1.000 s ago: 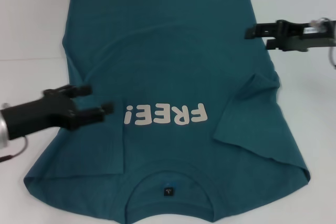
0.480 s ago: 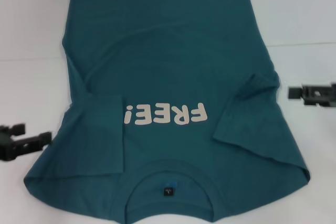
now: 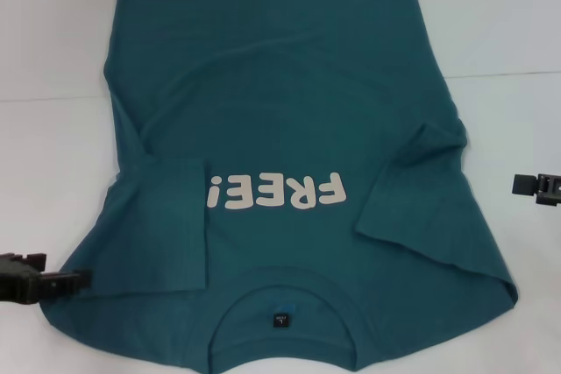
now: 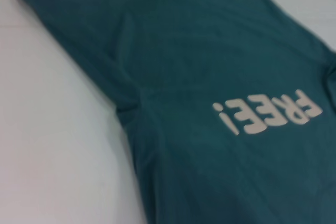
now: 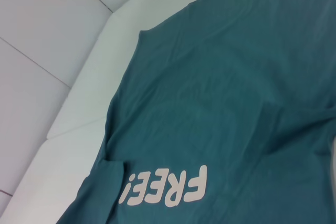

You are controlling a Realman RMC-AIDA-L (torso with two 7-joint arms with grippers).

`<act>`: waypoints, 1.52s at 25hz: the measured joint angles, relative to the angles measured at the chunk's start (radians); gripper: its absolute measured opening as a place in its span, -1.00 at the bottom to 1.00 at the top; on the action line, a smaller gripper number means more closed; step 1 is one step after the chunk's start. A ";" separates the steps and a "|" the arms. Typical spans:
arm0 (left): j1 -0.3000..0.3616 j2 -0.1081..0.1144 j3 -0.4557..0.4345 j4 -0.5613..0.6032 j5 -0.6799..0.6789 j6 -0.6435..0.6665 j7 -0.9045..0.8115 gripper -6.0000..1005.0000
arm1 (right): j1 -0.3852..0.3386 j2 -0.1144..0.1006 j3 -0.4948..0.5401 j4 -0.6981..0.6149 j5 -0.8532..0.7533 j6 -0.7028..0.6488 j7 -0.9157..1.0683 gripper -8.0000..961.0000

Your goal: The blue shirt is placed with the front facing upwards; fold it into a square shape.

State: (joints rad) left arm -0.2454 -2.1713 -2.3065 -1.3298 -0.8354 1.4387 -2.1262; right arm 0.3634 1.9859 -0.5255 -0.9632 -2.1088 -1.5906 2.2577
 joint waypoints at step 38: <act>-0.044 0.010 0.033 0.138 0.129 -0.095 -0.055 0.63 | 0.040 -0.033 -0.002 0.037 -0.005 0.007 0.020 0.76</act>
State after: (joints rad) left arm -0.2898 -2.1611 -2.2734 -1.1922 -0.7062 1.3441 -2.1811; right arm 0.4039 1.9531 -0.5277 -0.9261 -2.1139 -1.5831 2.2775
